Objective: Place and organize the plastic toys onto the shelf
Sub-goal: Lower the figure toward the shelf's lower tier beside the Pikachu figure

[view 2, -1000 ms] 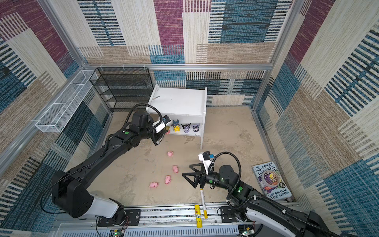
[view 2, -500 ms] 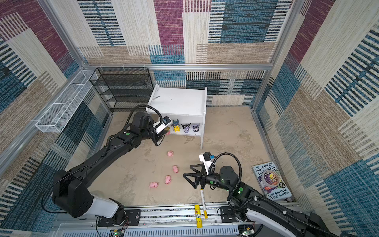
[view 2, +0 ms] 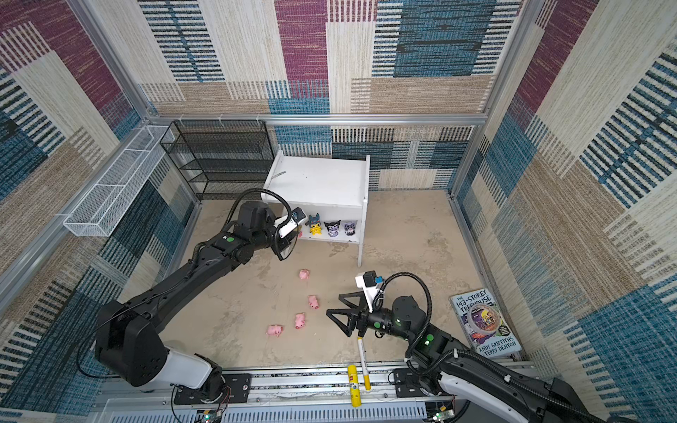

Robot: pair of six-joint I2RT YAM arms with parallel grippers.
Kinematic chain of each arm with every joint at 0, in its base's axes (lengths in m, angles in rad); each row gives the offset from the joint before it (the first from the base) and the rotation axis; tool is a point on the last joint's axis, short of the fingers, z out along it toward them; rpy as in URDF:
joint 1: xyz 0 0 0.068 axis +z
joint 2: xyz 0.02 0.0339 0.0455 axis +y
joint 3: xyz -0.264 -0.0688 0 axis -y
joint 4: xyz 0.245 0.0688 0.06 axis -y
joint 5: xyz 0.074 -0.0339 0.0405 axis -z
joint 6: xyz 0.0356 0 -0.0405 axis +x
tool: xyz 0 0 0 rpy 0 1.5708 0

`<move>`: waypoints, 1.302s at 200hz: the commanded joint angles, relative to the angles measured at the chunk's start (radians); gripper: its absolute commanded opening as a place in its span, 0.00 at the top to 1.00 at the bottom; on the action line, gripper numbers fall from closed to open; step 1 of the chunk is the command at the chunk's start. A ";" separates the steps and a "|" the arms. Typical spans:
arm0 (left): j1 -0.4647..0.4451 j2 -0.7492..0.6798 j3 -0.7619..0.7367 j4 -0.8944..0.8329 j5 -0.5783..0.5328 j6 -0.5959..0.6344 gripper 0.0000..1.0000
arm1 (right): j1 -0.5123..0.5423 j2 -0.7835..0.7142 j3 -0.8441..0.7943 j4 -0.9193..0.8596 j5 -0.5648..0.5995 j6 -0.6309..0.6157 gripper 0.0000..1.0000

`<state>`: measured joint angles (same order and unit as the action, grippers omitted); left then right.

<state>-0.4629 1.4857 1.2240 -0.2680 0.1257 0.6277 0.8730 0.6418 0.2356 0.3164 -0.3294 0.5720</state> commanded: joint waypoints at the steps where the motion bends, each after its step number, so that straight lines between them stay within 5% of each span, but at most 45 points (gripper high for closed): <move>1: 0.000 0.008 0.000 0.045 -0.022 0.014 0.65 | 0.000 0.000 -0.002 0.041 0.002 0.000 0.12; 260: -0.001 0.040 -0.008 0.108 -0.097 0.009 0.56 | 0.000 -0.048 -0.035 0.044 0.009 0.021 0.13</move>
<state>-0.4633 1.5192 1.2137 -0.2108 0.0551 0.6281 0.8730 0.5999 0.2054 0.3351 -0.3294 0.5831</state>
